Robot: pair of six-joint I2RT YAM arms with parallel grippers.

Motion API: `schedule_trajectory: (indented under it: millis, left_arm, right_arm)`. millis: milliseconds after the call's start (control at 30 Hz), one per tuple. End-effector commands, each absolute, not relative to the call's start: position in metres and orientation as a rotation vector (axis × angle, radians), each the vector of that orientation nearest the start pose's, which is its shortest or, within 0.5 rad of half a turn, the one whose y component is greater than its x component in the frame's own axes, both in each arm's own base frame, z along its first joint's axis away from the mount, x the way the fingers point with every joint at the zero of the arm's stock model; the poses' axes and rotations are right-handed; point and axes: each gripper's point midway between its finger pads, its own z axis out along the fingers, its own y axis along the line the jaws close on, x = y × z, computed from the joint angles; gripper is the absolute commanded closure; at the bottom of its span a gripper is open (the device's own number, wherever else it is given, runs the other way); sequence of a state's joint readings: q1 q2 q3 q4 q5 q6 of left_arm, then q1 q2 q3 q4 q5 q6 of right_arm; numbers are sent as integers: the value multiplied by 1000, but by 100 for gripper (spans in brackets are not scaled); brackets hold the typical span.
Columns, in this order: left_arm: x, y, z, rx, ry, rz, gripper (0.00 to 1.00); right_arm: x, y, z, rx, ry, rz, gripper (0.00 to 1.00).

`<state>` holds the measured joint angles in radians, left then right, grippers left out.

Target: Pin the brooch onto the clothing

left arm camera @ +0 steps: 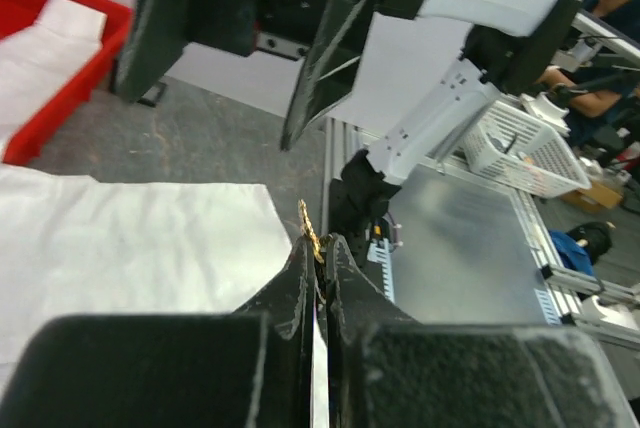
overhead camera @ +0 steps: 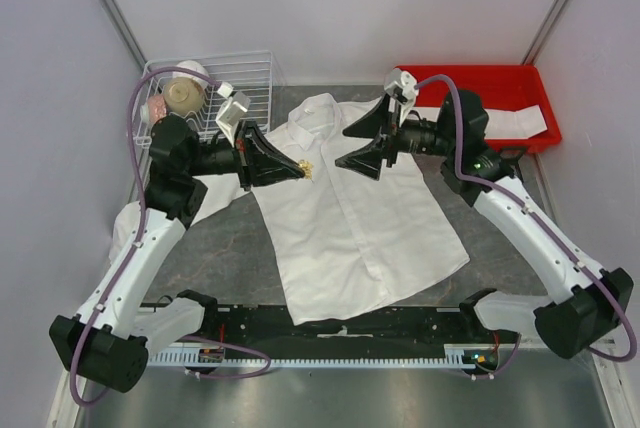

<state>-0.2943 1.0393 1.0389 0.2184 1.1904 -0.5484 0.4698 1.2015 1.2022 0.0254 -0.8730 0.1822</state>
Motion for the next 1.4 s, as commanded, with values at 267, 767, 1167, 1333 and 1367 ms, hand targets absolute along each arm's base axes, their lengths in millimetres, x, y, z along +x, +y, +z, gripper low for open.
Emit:
schedule_trajectory:
  millis: [267, 767, 1167, 1333, 1367]
  left_arm:
    - [145, -241, 360, 1116, 1457, -1557, 98]
    - [132, -245, 349, 1236, 1418, -1495, 98]
    - [140, -249, 345, 1200, 1466, -1447, 84]
    - [151, -243, 362, 1062, 1444, -1401, 47]
    - [151, -240, 368, 1056, 1387, -1373, 45]
  right_arm:
    - [166, 318, 377, -1330, 1244, 1385, 34]
    - [148, 342, 354, -1407, 1362, 1393, 57]
    - [151, 350, 352, -1379, 1415, 1384, 100]
    - [158, 350, 353, -1332, 1412, 1364, 100]
    - [160, 349, 355, -1306, 1425, 1375, 100]
